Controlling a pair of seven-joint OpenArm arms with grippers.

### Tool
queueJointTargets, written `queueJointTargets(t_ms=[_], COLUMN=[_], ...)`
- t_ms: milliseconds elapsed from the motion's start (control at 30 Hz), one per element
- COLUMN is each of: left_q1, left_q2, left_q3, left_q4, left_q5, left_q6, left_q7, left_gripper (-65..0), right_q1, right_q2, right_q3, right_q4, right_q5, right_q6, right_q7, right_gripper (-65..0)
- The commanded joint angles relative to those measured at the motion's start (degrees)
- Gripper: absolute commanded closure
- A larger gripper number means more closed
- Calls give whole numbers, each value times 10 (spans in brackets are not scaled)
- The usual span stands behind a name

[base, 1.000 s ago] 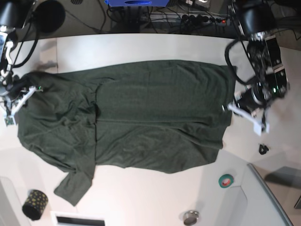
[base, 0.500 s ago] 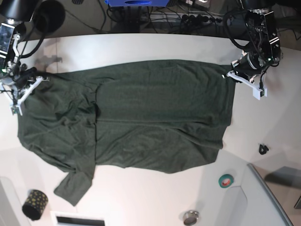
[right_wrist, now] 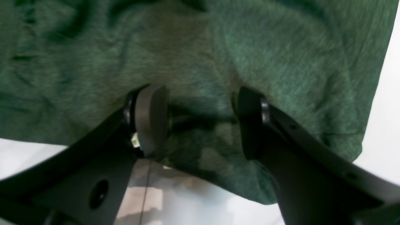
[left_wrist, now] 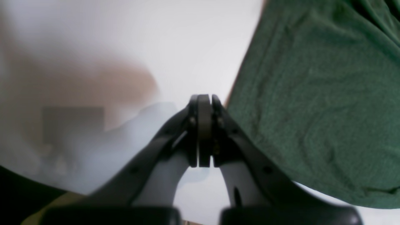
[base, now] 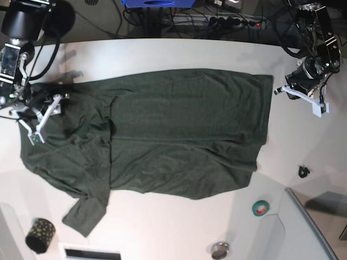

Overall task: Layout the t-shirt on the table in an organized manner, then fold the t-shirt properly
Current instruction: 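Drag the grasped shirt body toward the arms with both grippers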

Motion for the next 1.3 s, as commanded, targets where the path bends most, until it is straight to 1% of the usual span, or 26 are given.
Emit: queueJointTargets(t_ms=[0, 200, 367, 500, 533, 567, 633, 667, 733, 833, 967, 1100, 1200, 1267], left_q1=[-3, 2, 1, 1, 1, 1, 1, 1, 1, 0, -1, -1, -2, -2], left_q2=[-11, -20, -18, -20, -20, -20, -21, -21, -21, -21, -21, -21, -21, -22], left_q3=[-6, -10, -7, -8, -8, -8, -8, -8, -8, -8, -8, -8, -9, -9], left_q4=[6, 5, 5, 5, 5, 5, 5, 5, 4, -15, -37, -40, -40, -40], left_q5=[-4, -4, -4, -4, -4, -3, -3, -1, -1, -3, -3, -2, -1, -1], left_q6=[-1, -1, -1, -1, -1, -1, -1, -1, -1, -1, -1, -1, -1, -1], left_q7=[-7, -7, -7, -7, -7, -7, -7, -7, -7, -7, -10, -10, -10, -10], left_gripper=[0, 0, 0, 0, 0, 0, 0, 0, 0, 0, 0, 0, 0, 0], right_q1=[10, 10, 10, 10, 10, 10, 10, 10, 8, 7, 1, -23, -34, -36], right_q2=[7, 7, 7, 7, 7, 7, 7, 7, 8, 8, 8, 8, 8, 8], right_q3=[1, 1, 1, 1, 1, 1, 1, 1, 1, 2, 6, 3, 4, 6], right_q4=[6, 6, -16, -25, -25, -25, -25, -25, -21, -18, -10, 35, 62, 72], right_q5=[7, 7, 7, 7, 7, 7, 7, 7, 7, 7, 7, 7, 7, 7], right_q6=[0, 0, 0, 1, 1, 1, 1, 1, 1, 1, 2, 2, 2, 2], right_q7=[12, 12, 12, 12, 12, 12, 12, 11, 5, -12, -13, -15, -37, -42], right_gripper=[-341, -335, -240, -207, -183, -140, -30, 0, -14, -5, -5, -5, -5, -5])
